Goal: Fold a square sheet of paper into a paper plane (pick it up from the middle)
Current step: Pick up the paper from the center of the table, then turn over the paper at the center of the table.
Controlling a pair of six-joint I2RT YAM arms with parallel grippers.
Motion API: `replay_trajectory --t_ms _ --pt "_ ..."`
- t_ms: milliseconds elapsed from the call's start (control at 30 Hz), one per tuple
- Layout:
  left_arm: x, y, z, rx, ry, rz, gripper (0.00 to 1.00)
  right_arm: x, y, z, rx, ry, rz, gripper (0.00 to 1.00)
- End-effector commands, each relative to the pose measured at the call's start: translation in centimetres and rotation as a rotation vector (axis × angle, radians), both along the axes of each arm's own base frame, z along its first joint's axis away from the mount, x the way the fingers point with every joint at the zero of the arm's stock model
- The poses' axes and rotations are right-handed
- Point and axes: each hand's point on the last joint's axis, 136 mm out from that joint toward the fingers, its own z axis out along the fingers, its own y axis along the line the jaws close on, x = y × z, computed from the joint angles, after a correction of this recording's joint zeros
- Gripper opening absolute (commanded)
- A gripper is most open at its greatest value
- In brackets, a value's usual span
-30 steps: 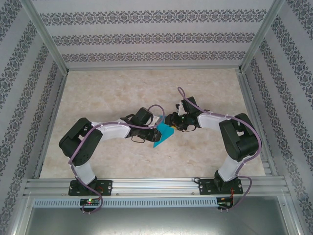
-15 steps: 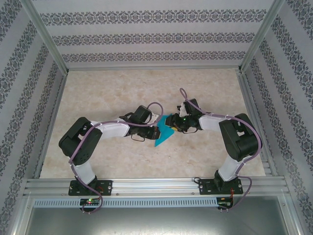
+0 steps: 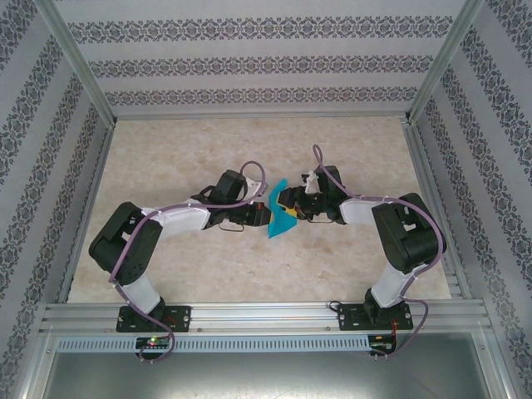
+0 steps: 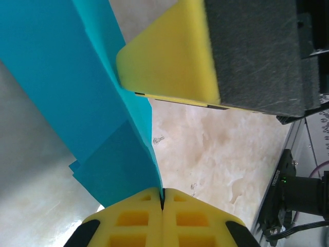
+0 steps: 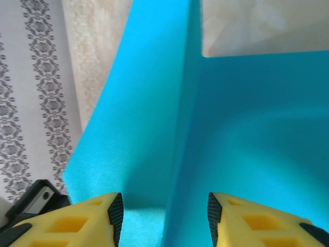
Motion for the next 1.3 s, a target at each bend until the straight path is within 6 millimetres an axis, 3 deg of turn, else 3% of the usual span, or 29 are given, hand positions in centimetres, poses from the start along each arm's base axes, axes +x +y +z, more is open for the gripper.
replay_trajectory --t_ms 0,400,867,1067,1267 --pt "0.4 -0.3 2.0 -0.079 -0.03 -0.002 0.06 0.2 0.7 1.5 0.09 -0.016 0.001 0.49" --pt "0.5 0.0 2.3 -0.125 -0.03 0.018 0.08 0.0 2.0 1.1 0.143 0.01 0.011 0.45" --pt "0.3 0.8 1.9 -0.119 -0.018 0.036 0.22 0.4 2.2 1.2 0.178 0.007 -0.001 0.14" --pt "0.5 2.1 2.2 -0.074 -0.012 0.09 0.37 0.5 1.9 1.8 0.181 -0.004 -0.007 0.05" --pt "0.8 4.2 3.3 -0.029 0.036 0.234 0.63 0.5 1.7 3.8 0.174 -0.039 -0.005 0.01"
